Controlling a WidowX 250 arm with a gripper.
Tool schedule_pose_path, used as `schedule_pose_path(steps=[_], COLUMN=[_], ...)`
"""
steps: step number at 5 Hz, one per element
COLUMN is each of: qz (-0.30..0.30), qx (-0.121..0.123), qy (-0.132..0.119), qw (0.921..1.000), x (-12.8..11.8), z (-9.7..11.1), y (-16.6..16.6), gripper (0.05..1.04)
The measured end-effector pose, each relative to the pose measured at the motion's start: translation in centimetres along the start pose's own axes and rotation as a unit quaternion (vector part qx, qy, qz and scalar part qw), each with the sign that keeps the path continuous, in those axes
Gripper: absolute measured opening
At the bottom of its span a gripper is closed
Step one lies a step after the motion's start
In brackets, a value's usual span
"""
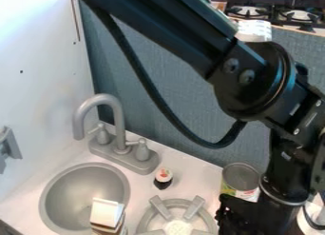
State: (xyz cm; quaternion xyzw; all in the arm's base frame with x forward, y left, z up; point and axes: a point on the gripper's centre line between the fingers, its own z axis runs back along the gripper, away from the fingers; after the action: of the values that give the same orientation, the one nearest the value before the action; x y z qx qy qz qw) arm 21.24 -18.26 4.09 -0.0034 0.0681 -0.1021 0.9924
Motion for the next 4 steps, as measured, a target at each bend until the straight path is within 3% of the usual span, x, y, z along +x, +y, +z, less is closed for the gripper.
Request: schedule_pose_path(steps=[1, 2, 3, 4], qz=[0.003, 0.068, 0.138, 0.187], qx=[0.006, 0.018, 0.027, 0.033], qy=[0.013, 0.014, 0.009, 0.030], qw=[0.9999, 0.9974, 0.9901, 0.9814], x=[-0.3, -1.5, -2.4, -3.6], z=[-0.8, -1.0, -0.2, -0.9], y=[0.3, 4.7, 9.4, 13.8], gripper=[1.001, 1.001, 1.001, 1.001])
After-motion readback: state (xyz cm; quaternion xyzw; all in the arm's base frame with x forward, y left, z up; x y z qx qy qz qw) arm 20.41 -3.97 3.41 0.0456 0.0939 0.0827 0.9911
